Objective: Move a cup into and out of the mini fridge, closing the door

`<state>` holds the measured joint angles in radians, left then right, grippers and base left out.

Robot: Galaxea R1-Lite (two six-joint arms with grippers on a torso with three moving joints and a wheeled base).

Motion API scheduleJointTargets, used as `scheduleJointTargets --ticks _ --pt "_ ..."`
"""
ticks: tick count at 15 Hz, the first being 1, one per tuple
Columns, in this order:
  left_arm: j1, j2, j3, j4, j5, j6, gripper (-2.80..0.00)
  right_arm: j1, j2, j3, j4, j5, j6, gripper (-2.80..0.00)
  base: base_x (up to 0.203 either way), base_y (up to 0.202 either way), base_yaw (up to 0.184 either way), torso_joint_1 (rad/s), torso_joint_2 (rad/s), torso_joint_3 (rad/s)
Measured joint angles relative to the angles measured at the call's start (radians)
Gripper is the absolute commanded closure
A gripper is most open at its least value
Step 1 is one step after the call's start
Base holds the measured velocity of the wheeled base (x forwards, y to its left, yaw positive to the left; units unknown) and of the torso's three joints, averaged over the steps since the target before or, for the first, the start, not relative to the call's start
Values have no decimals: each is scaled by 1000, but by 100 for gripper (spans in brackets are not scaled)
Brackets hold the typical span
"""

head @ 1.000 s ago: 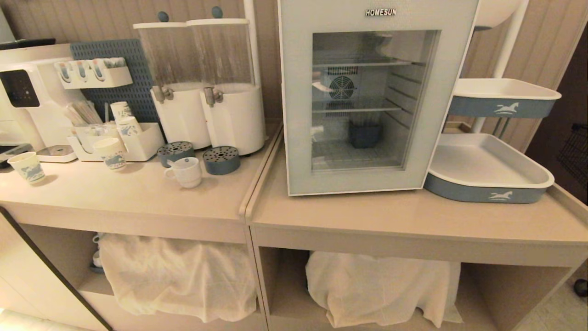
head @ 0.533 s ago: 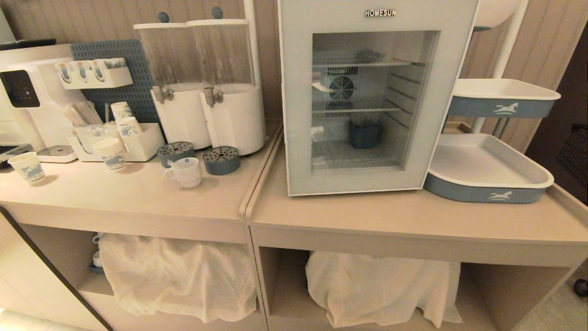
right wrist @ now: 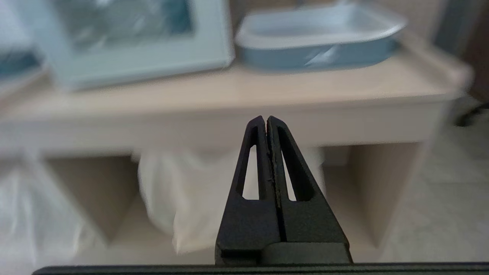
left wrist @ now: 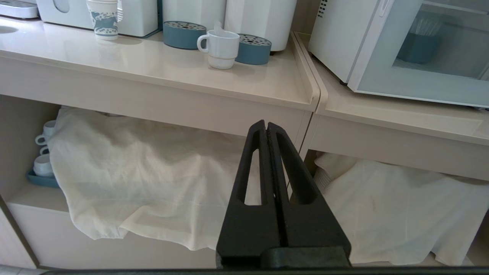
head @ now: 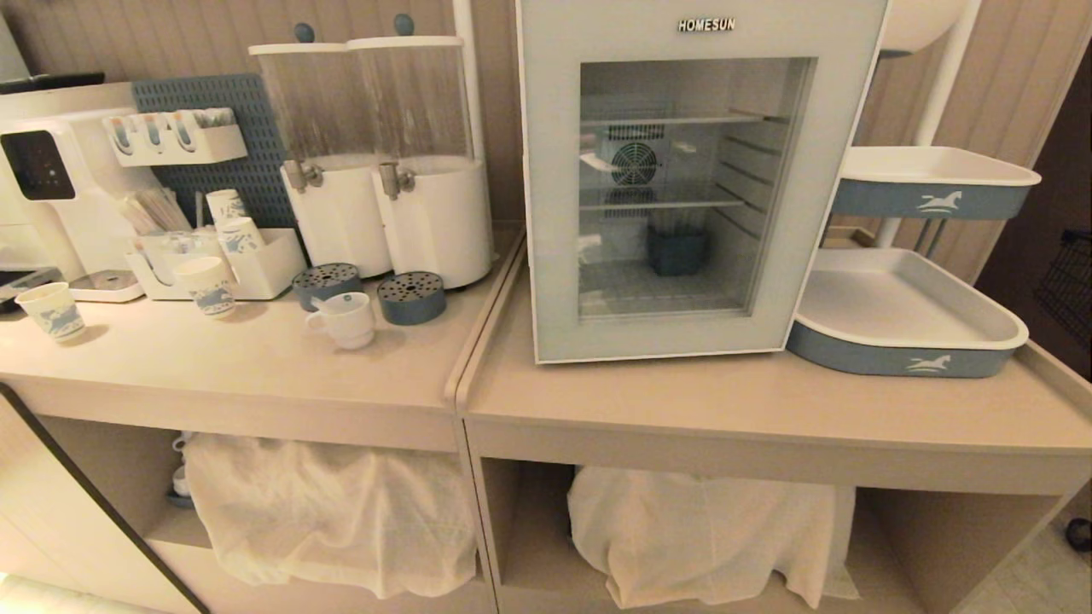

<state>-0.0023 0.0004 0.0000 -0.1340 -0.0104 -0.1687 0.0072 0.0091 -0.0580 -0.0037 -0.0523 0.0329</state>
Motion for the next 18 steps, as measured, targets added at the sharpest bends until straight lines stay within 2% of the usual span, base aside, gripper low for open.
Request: scheduleJointTargets --ticks 3,9,18 --pt "-1 0 0 0 0 1 0 -3 -4 30 71 57 -33 0 0 0 0 0 0 0" --pt "0 0 0 1 0 1 0 -3 -9 33 69 57 -33 0 0 10 -1 0 2 0" --pt "-1 0 0 0 0 1 0 -3 -9 33 69 56 -28 0 0 186 -2 2 1 2"
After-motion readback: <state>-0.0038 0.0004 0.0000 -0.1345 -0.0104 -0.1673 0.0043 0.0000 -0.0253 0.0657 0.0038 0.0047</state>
